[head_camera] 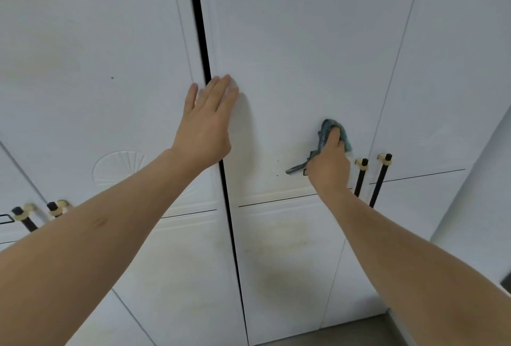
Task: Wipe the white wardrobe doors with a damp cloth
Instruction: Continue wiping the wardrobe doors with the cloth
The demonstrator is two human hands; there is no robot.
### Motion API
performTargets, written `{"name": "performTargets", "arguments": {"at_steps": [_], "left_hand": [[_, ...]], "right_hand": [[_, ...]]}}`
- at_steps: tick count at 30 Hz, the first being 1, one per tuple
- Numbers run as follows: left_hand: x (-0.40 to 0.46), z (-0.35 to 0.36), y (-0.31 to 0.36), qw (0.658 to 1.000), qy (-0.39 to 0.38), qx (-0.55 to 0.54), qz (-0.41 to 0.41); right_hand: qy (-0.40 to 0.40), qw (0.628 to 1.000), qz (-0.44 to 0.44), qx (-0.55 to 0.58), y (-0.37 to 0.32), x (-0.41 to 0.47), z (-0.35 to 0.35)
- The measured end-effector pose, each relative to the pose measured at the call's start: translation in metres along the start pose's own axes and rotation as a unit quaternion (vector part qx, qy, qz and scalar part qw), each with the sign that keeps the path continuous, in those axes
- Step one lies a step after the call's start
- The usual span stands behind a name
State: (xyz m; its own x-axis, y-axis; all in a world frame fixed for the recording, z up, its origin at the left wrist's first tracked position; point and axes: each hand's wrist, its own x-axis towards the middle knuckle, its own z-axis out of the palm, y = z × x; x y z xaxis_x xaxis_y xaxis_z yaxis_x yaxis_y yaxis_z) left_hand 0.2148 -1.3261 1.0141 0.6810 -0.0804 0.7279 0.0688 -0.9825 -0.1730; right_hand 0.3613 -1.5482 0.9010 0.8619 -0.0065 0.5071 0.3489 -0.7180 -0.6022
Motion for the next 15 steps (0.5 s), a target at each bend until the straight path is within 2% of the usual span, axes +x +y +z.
{"name": "performTargets", "arguments": {"at_steps": [4,8,13,15], "left_hand": [[-0.008,0.001,-0.014,1.0,-0.006,-0.001,0.016],[-0.014,0.005,-0.021,0.999,-0.028,0.007,0.037],[-0.016,0.003,-0.018,0.998,-0.048,-0.014,0.045],[-0.018,0.003,-0.017,0.997,-0.047,-0.032,0.049]], "right_hand": [[0.011,1.0,0.008,-0.006,-0.008,-0.005,0.002],[-0.028,0.999,-0.021,0.006,-0.043,-0.029,0.017],[-0.092,0.984,-0.154,0.002,-0.115,-0.069,0.044],[-0.093,0.976,-0.197,0.004,-0.134,-0.07,0.042]]}}
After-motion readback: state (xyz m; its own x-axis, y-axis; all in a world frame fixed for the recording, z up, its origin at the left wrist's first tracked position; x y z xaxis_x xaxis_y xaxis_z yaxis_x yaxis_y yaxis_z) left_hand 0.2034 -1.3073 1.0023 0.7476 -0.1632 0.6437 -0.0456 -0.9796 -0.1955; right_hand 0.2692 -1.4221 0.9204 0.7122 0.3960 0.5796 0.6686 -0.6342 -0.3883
